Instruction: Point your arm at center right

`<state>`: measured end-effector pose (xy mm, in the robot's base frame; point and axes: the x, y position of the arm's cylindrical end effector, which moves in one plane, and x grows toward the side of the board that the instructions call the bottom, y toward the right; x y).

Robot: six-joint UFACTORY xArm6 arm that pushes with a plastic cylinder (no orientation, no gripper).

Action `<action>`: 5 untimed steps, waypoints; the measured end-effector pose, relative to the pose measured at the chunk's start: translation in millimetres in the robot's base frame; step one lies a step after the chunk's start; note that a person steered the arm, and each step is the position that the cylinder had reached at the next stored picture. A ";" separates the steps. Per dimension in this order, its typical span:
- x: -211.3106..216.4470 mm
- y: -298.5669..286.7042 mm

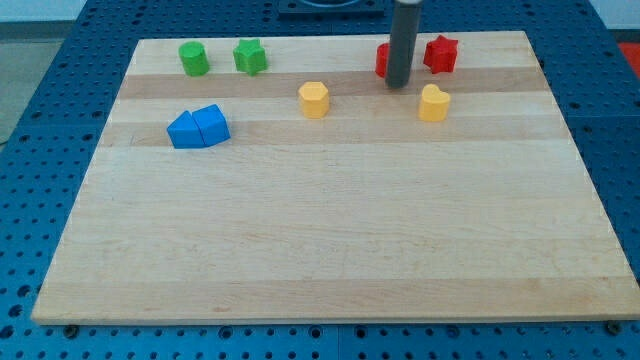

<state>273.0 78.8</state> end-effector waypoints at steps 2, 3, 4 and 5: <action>32.0 -107.3; 69.4 -85.7; 86.2 -5.6; 64.7 -21.6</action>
<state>337.6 57.2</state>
